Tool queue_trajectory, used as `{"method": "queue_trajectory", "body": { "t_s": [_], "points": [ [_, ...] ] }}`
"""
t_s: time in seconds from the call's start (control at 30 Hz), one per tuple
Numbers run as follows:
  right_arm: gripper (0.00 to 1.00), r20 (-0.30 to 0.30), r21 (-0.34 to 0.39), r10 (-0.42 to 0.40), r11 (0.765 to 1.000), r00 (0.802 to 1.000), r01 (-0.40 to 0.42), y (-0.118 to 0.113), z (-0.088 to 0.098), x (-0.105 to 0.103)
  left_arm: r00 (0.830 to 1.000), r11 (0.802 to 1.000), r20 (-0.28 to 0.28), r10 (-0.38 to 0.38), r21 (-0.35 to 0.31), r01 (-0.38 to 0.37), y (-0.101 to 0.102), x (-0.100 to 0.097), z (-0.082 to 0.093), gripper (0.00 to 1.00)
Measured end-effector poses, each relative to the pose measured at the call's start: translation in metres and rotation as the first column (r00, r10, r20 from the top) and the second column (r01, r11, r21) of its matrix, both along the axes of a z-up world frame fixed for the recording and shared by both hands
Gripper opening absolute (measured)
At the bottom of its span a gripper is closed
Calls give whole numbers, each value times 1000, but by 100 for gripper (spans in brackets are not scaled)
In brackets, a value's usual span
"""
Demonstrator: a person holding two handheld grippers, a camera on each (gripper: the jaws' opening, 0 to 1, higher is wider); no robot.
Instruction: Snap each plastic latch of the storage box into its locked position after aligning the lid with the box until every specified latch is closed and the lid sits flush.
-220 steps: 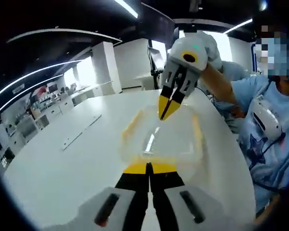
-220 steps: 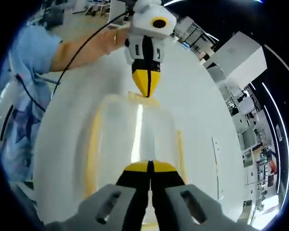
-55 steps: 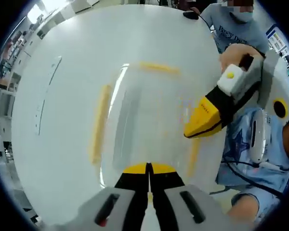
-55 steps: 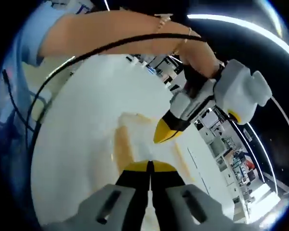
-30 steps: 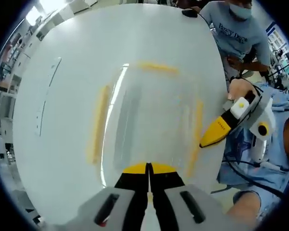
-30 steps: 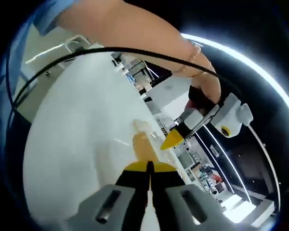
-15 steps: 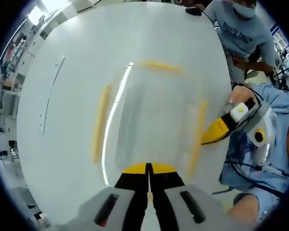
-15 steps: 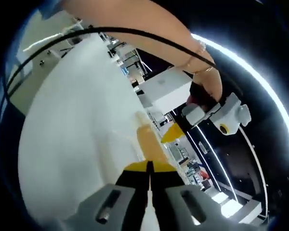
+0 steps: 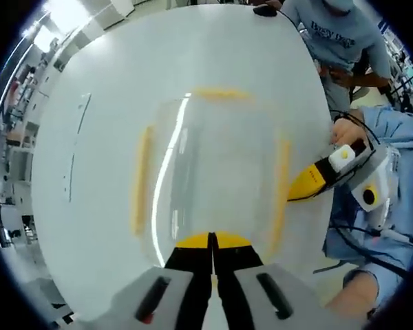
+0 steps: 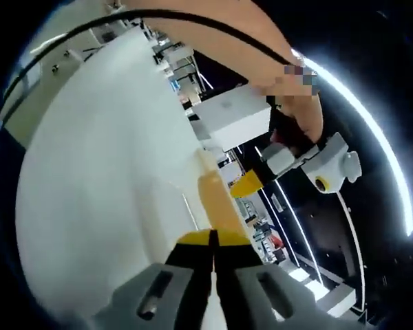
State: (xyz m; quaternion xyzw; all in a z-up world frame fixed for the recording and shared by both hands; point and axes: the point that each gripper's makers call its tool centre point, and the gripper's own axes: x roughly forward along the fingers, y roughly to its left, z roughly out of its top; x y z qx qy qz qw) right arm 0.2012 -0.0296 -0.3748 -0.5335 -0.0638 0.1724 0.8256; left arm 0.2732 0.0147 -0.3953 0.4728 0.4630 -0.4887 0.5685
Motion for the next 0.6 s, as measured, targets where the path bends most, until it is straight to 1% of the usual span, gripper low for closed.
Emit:
{"method": "queue_trajectory", "body": {
  "t_s": [0.07,0.1,0.13,0.23,0.3,0.33,0.37,0.4,0.43,0.47,0.5,0.53,0.57,0.6],
  "points": [
    [0,-35,-14,-11,1000,999,11,0,0,-1,1000,1000,-7,-8,12,9,-1,-1,-1,0],
    [0,-54,-39,-21,999,998,19,1,0,-1,1000,1000,-12,-4,18,4,-1,0,-1,0],
    [0,-60,-47,-24,999,998,21,1,0,-1,1000,1000,-15,-5,23,5,-2,0,-1,0],
    [0,-87,-46,-3,999,996,-1,2,1,-3,999,999,-29,-23,37,24,-1,-1,-2,0],
    [0,-95,-48,7,999,995,-12,3,1,-4,999,999,-38,-21,33,23,-1,-1,-2,0],
    [0,-98,-50,9,999,995,-14,4,1,-4,999,999,-44,-27,26,28,-1,-1,-2,0],
    [0,-104,-48,9,999,994,-14,5,2,-5,998,1000,-54,-15,9,15,-1,0,-1,0],
    [0,-127,-46,7,999,992,-13,5,-2,-5,998,1000,-56,-16,3,17,-1,-1,-1,0],
    [0,-124,-66,2,998,992,-10,2,-2,-3,998,1000,-56,-9,-8,8,0,-1,-1,0],
    [0,-117,-31,11,999,993,-15,-3,-9,-2,998,1000,-55,-11,-12,10,0,-1,-1,0],
    [0,-106,-13,28,999,994,-29,-16,-30,1,999,1000,-53,-9,-17,8,0,-2,-1,0],
    [0,-99,-24,29,999,995,-31,-16,-33,2,999,1000,-52,-9,-18,8,0,-2,-2,0],
    [0,-68,-112,25,993,997,-32,-17,-34,6,999,1000,-54,-11,-20,10,-1,-3,0,0],
    [0,-73,-49,23,998,997,-26,-15,-33,5,999,1000,-51,-7,-15,7,-1,-4,-1,0]
  ]
}}
